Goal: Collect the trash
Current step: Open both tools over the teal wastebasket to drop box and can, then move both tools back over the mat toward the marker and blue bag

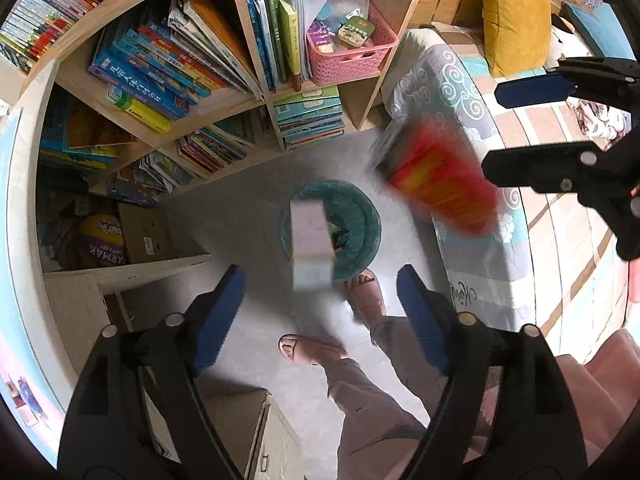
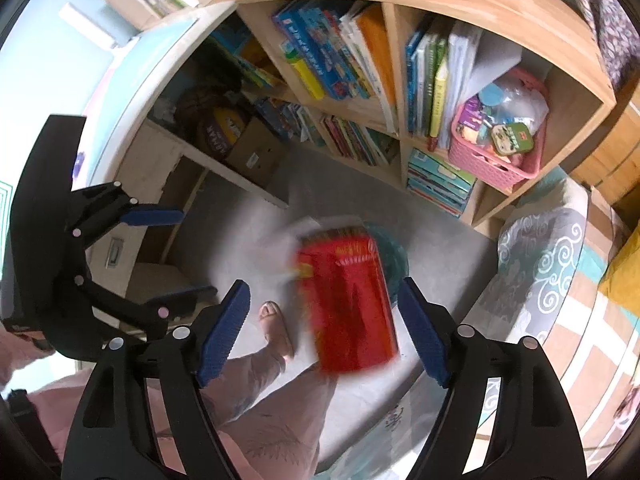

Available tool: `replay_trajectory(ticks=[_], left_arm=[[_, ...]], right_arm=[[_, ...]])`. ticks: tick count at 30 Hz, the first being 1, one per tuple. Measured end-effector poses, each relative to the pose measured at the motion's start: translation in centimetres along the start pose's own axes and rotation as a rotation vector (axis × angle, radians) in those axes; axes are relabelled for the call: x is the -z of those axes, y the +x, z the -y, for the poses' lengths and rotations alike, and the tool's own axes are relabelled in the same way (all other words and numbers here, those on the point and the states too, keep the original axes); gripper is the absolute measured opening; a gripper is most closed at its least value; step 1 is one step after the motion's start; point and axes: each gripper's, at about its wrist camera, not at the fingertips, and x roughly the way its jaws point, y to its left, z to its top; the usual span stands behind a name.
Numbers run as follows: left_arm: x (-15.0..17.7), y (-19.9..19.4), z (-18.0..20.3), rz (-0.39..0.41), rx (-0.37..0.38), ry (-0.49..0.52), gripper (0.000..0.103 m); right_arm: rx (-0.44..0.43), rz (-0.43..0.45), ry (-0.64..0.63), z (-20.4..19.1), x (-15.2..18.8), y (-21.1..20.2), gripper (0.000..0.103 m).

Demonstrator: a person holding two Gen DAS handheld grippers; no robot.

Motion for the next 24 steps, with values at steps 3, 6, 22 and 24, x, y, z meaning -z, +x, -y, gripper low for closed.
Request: replay_trajectory(ticks=[3,6,22,24], left_arm=[[-0.2,-0.1,0.1,0.002,0.005,0.004,0.078],[-0.2,-0.1,0.2,0.003,0.006,0.012,0.078],[1.1,-1.8,-1.9,0.036,-0.012,-0.039,0.078],[1.8,-2.6,-3.0,0.046,-0.025,-0.067,0.078]], right_arm=[[0.005,0.003,0.012,0.5,-0.1,-0.2,0.076],[0.008,0.003,0.02,0.6,0.1,-0.3,0.076],[0.001,0.011,-0.014,-0.7,-0.6,-0.6,0.076],[-0.006,0.013,-0.044,-1.8,-1.3,-0.6,0.076]])
